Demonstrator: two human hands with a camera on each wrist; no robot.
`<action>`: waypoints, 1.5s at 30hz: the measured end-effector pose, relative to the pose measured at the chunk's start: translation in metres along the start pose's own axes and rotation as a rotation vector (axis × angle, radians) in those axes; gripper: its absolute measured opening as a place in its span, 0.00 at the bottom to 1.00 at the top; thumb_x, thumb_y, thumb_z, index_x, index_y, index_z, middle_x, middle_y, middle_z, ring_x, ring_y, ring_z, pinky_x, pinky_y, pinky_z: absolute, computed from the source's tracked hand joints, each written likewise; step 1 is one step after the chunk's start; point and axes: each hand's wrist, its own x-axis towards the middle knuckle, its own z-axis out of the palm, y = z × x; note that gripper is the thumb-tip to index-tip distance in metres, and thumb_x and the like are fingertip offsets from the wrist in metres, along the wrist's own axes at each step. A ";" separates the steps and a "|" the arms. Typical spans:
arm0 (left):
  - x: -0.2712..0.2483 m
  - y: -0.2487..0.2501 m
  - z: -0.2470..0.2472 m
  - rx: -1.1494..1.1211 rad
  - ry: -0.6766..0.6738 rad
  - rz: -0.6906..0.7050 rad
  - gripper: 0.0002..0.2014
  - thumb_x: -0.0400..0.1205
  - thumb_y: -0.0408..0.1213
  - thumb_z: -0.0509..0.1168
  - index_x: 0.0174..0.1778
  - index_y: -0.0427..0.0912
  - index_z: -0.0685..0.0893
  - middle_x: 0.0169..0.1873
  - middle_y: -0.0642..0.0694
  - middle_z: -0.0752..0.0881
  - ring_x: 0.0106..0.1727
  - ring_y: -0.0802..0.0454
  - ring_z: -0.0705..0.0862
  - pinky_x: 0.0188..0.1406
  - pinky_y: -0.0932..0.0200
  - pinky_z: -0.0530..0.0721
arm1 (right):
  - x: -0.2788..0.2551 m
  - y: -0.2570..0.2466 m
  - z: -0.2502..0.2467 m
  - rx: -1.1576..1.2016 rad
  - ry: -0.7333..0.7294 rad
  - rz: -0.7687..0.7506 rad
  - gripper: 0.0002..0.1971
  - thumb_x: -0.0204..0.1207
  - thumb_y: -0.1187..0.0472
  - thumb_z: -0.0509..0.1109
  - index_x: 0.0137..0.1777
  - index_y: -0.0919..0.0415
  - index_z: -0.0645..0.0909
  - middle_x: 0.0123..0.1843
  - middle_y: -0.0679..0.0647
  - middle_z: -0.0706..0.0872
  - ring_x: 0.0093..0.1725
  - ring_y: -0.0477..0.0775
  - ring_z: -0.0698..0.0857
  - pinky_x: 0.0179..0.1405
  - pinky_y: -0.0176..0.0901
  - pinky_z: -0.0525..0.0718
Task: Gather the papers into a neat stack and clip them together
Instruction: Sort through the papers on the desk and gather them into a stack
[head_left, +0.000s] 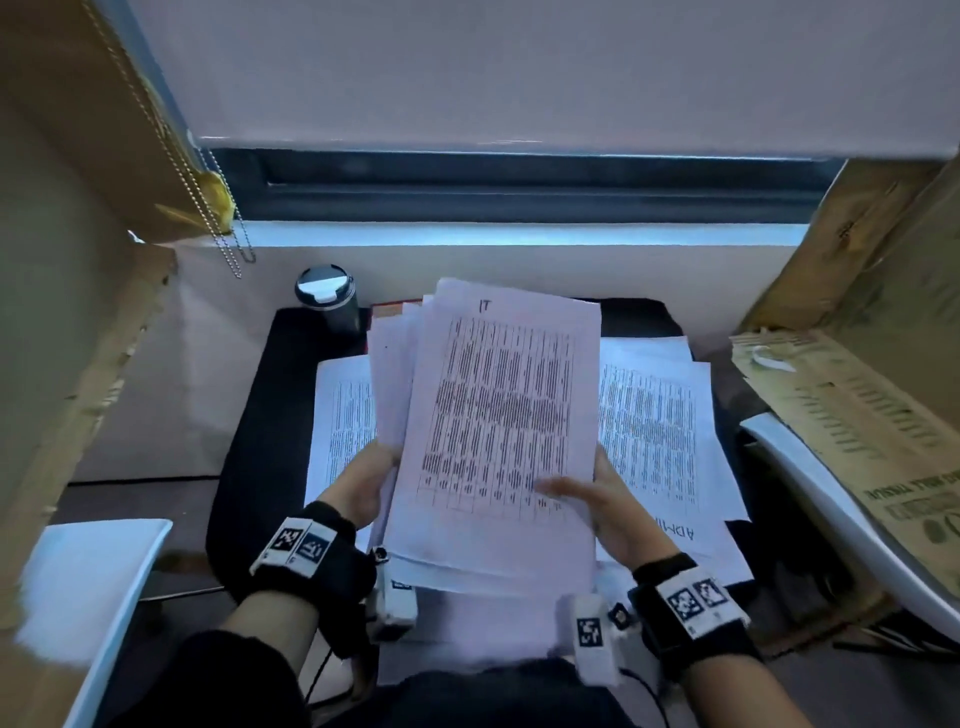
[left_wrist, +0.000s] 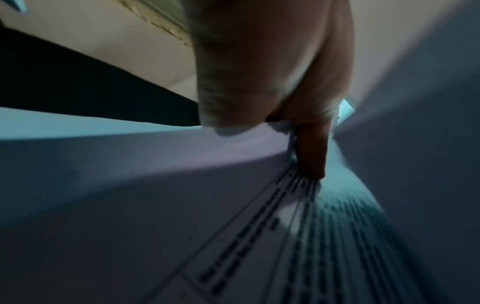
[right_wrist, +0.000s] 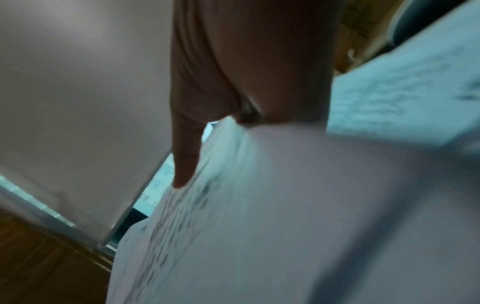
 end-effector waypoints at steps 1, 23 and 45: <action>-0.003 -0.001 0.001 -0.017 -0.020 -0.002 0.13 0.84 0.28 0.58 0.54 0.31 0.88 0.58 0.28 0.88 0.57 0.34 0.88 0.67 0.32 0.80 | 0.002 0.005 0.002 0.028 -0.044 0.043 0.46 0.57 0.63 0.85 0.74 0.60 0.66 0.66 0.62 0.83 0.65 0.61 0.84 0.69 0.62 0.78; -0.016 -0.033 -0.086 -0.191 0.496 0.102 0.32 0.75 0.39 0.75 0.73 0.31 0.72 0.67 0.37 0.81 0.74 0.39 0.73 0.77 0.43 0.65 | 0.084 0.030 0.019 -0.994 0.663 0.168 0.33 0.69 0.46 0.75 0.70 0.61 0.70 0.74 0.61 0.69 0.73 0.66 0.68 0.69 0.62 0.67; -0.054 -0.064 -0.132 -0.508 0.375 0.060 0.08 0.86 0.33 0.60 0.46 0.36 0.84 0.24 0.50 0.90 0.25 0.54 0.89 0.32 0.56 0.86 | 0.092 -0.031 0.050 0.034 0.087 -0.061 0.09 0.79 0.69 0.66 0.54 0.63 0.85 0.45 0.58 0.91 0.39 0.54 0.89 0.37 0.45 0.89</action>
